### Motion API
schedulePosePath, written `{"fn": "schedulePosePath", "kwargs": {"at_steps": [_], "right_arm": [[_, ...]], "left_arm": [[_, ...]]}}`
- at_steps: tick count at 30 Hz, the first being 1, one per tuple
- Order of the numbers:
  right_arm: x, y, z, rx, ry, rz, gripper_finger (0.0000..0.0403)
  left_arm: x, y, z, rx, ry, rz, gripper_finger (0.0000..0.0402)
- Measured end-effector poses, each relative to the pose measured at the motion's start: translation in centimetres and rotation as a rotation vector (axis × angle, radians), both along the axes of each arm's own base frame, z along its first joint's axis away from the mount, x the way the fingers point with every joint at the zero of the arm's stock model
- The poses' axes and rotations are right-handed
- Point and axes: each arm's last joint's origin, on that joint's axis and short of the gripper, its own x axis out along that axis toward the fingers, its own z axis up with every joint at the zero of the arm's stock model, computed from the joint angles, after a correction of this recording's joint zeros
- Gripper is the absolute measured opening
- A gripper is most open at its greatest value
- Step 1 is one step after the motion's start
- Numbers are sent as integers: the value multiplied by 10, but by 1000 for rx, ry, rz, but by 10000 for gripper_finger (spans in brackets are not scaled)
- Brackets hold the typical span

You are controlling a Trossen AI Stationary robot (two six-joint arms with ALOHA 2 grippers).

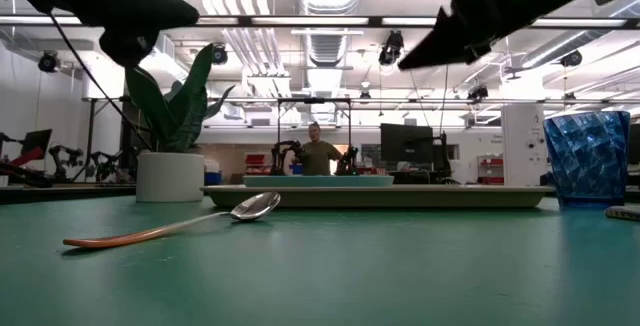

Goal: Pick and place plate/cup/fork/spoon on tray
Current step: Put the orange spoon on the light white tray to the left of the orange fork

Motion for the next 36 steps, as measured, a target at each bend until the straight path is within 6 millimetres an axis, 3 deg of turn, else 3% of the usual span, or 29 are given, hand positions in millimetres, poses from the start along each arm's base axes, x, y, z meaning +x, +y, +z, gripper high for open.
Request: {"fn": "schedulePosePath", "kwargs": {"at_steps": [3, 13, 22, 30, 36], "right_arm": [[-8, -1, 8, -47, -81, 74, 34], [-31, 0, 31, 27, -222, 306, 34], [-44, 3, 27, -33, -225, 352, 34], [-53, 1, 34, -73, -261, 363, 34], [-57, 1, 38, -110, -277, 397, 33]], "left_arm": [[8, -7, -9, -31, 15, -6, 3], [36, -31, -28, -113, 111, -15, 3], [54, -47, -23, -150, 110, -18, 3], [61, -52, -33, -281, 136, 29, 3], [75, -61, -36, -256, 157, 31, 1]]}}
